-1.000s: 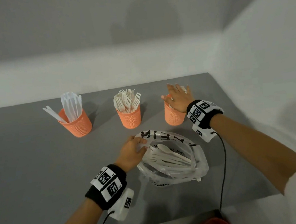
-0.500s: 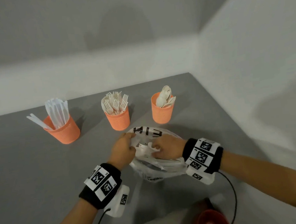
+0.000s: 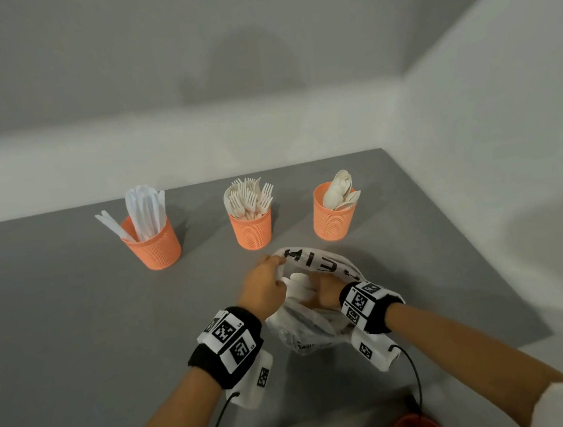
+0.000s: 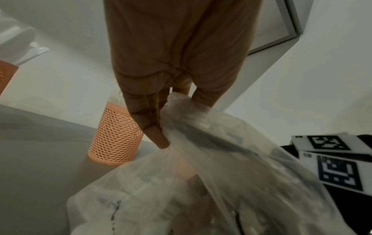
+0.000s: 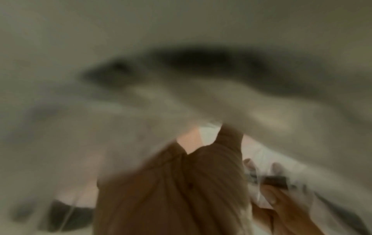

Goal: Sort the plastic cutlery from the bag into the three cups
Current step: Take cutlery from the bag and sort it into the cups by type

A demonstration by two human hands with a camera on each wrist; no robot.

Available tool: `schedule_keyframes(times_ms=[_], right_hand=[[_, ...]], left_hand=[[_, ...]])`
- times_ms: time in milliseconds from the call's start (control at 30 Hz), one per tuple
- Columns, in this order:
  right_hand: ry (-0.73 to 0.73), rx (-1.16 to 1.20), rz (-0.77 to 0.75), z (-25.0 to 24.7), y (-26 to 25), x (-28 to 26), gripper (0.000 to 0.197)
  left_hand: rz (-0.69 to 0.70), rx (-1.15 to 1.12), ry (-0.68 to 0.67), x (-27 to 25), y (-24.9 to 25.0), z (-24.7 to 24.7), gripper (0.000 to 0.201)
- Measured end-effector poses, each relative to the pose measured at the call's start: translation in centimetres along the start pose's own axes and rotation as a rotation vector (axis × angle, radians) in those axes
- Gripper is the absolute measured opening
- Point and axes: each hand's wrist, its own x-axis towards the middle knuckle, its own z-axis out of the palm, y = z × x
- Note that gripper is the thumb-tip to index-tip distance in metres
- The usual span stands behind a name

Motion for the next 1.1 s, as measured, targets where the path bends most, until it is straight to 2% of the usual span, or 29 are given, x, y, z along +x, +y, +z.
schedule_keyframes(times_ms=[200,300,533,633,800,933,1000,1100], right_hand=[[0.073,-0.057,-0.023,0.2,-1.0,0.5,0.05],[0.065,-0.105,-0.041,0.2,-1.3,0.2,0.04],[0.026,-0.017,0.009,0.6,-1.8,-0.5,0.033],[0.027,-0.071,-0.035,0.2,-1.7,-0.7,0.023],[0.072,-0.112,-0.169,-0.9,-1.0,-1.5,0.034],[0.127,0.058,-0.289,-1.4,-0.2,-2.3,0.032],[0.171,0.151,-0.286,-1.7,-0.2,-2.6,0.034],[0.208,0.471,-0.299,-2.1,-0.8,-2.9,0.028]], left_hand=[[-0.016,0.021,-0.01,0.2,-0.9,-0.9,0.049],[-0.022,0.025,-0.017,0.3,-1.1,-1.0,0.05],[-0.03,0.027,-0.015,0.5,-1.3,-1.2,0.049],[-0.029,0.017,0.003,0.4,-1.3,-1.4,0.047],[-0.051,-0.005,0.041,0.7,-1.6,-1.9,0.045],[-0.076,-0.017,0.053,0.9,-1.7,-2.1,0.044],[-0.085,-0.03,0.053,1.0,-1.5,-2.1,0.045],[-0.091,-0.055,0.031,1.1,-1.4,-1.9,0.045]])
